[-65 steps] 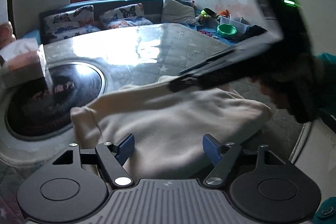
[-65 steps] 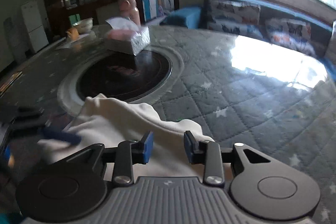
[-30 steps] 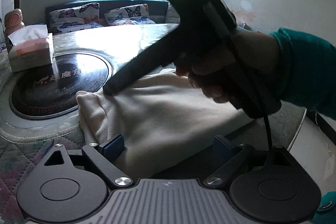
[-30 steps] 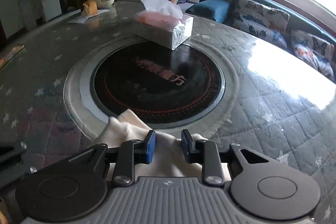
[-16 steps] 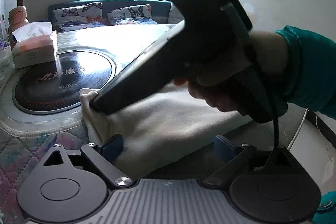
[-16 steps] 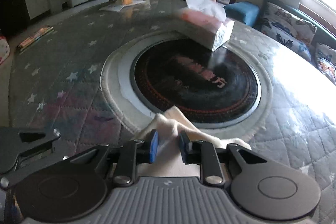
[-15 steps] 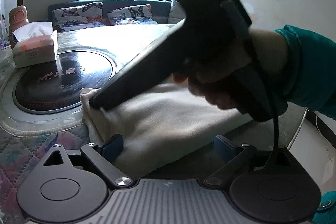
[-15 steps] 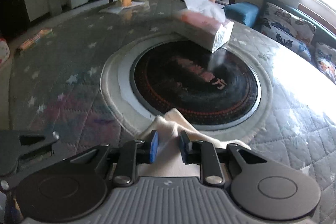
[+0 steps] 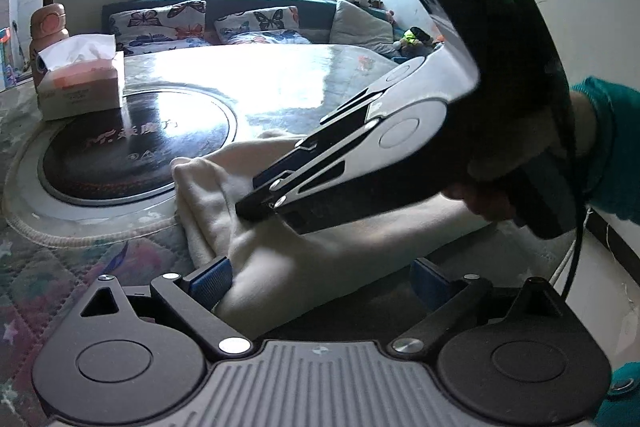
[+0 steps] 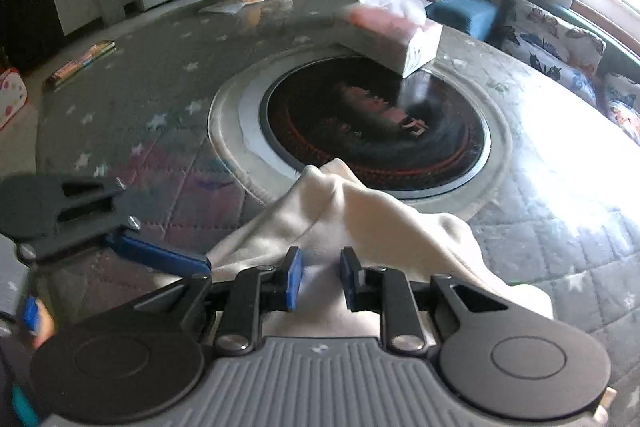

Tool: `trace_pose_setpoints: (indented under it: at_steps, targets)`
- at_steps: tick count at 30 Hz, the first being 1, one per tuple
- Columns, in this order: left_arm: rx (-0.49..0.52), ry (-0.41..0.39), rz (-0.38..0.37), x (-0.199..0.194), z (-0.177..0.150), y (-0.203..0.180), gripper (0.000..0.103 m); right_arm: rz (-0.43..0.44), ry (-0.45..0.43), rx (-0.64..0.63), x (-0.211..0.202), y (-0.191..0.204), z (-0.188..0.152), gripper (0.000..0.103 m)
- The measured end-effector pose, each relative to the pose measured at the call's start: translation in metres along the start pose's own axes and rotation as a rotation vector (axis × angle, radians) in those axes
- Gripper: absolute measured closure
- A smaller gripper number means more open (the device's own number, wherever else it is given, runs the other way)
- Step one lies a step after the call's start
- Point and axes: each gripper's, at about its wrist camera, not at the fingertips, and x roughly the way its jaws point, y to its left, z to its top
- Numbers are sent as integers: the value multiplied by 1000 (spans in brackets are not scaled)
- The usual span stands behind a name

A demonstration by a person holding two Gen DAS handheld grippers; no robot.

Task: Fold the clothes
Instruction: 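Grasp the folded shirt edge with the right gripper and lift it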

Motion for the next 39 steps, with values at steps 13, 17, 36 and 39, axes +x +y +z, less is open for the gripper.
trace_pose_setpoints:
  at_steps: [13,17,36,39]
  targets:
    - [-27,-29,87,-26,0,26,4,1,-36,-7,-23,2,-23,83]
    - [-58,-56,143,-38,3,38,4,4,-69,-24,-29,11,-25,83]
    - [-134,-128,199,-38,32,48,3,-93,-201,-96,-72,58,-69,84]
    - [-106,-131,183,-31,35,40,3,-148,-198,-29,-83,45,-81,87]
